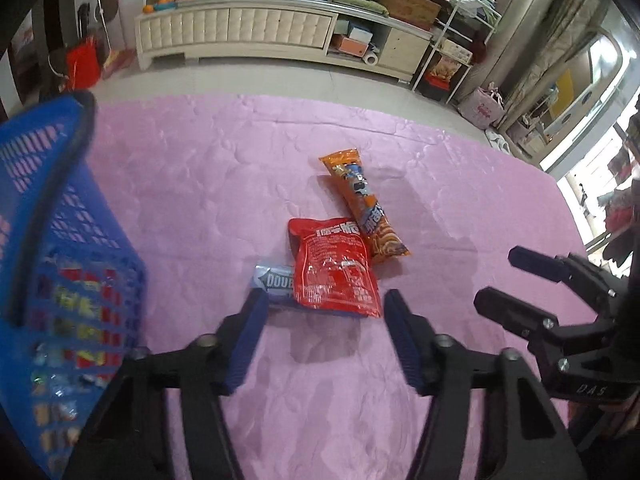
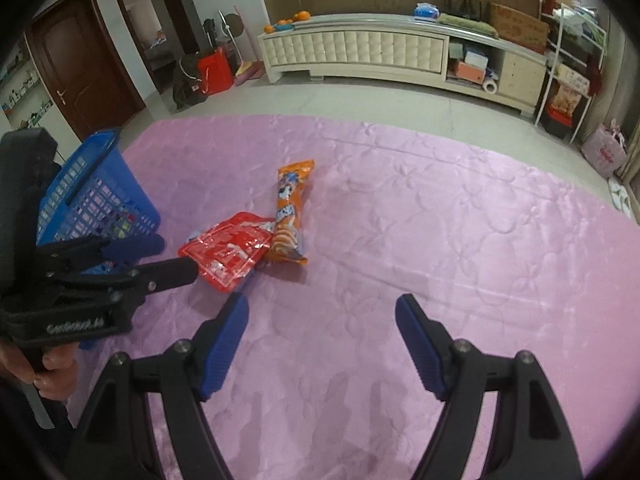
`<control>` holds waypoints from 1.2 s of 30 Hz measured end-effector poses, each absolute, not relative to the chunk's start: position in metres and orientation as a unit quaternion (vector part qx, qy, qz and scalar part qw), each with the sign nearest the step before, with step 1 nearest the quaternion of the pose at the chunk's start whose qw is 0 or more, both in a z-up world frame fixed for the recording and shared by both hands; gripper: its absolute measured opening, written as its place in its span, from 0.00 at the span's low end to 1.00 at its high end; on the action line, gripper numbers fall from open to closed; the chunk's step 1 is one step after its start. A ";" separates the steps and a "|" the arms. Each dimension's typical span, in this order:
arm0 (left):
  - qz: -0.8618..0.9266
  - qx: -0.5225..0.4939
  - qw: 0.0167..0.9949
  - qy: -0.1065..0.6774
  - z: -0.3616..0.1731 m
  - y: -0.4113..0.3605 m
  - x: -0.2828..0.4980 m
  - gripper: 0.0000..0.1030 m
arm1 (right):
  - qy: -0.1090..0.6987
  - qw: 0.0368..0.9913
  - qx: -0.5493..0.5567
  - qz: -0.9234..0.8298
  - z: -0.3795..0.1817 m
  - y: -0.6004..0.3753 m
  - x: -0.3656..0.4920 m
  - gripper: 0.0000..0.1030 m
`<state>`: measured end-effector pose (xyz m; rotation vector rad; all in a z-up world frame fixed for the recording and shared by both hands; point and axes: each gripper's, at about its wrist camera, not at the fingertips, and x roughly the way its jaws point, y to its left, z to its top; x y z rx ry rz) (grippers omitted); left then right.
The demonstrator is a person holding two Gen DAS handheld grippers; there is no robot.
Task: Organize snacks
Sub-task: 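Reach the left tool to the red packet and grasp it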
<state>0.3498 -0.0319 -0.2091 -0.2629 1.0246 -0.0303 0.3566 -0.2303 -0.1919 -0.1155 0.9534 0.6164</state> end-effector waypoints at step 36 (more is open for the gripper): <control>-0.029 -0.074 0.895 0.438 -0.170 -0.037 0.335 0.00 | 0.471 0.830 -0.018 0.299 -0.192 -0.198 0.386 0.77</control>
